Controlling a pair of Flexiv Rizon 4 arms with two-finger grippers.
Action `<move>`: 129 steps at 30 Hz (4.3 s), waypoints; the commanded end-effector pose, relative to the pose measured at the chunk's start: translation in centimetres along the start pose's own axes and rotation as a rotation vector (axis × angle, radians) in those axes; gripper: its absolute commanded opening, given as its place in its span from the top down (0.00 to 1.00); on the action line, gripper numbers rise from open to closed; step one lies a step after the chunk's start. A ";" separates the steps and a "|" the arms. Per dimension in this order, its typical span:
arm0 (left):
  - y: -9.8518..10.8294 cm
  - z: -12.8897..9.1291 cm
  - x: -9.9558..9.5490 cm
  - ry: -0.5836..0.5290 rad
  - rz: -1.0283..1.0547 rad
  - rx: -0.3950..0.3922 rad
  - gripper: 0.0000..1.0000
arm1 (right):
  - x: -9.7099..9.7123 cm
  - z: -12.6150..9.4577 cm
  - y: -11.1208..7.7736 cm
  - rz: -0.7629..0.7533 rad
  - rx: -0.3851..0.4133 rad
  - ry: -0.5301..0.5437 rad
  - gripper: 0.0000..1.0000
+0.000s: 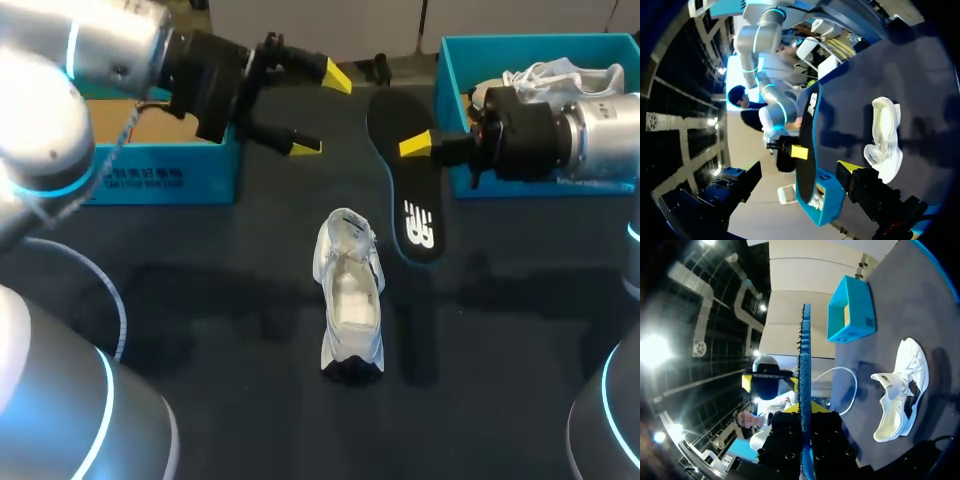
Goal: Take the shoe out of the shoebox, open the shoe tongue, remove and reinsert the insole, then place the shoe into the shoebox
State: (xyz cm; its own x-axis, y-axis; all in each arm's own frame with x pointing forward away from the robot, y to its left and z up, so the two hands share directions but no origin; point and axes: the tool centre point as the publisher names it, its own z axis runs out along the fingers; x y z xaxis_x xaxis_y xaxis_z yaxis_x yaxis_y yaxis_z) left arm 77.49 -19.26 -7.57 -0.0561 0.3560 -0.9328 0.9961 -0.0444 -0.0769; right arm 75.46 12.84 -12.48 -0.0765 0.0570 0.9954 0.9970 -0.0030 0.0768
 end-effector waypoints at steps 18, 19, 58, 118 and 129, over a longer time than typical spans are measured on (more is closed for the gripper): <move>1.0 4.0 3.1 -0.380 -0.026 -0.138 0.02 | 0.3 3.0 -1.1 0.020 -0.037 0.013 1.00; 1.1 4.2 3.1 -0.383 -0.024 -0.140 0.08 | 0.3 3.2 -1.1 0.020 -0.038 0.012 1.00; 1.5 7.3 3.5 -0.396 -0.004 -0.157 1.00 | 0.3 4.9 -1.4 0.001 -0.032 0.023 1.00; -3.9 5.2 4.1 -0.295 -0.416 0.095 1.00 | -1.0 -3.8 -6.1 -0.893 -0.017 -0.362 0.00; -4.6 4.0 3.6 -0.314 -0.550 0.174 1.00 | -2.0 -4.4 -5.7 -0.951 0.087 -0.390 0.00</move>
State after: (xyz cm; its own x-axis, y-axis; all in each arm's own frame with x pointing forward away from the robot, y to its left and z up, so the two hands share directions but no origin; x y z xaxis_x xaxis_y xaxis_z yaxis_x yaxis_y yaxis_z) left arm 72.56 -21.90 -12.17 -0.5967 0.0761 -0.7989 0.7928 -0.0982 -0.6015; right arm 69.54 8.38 -14.77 -0.8422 0.3206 0.4336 0.5212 0.2780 0.8069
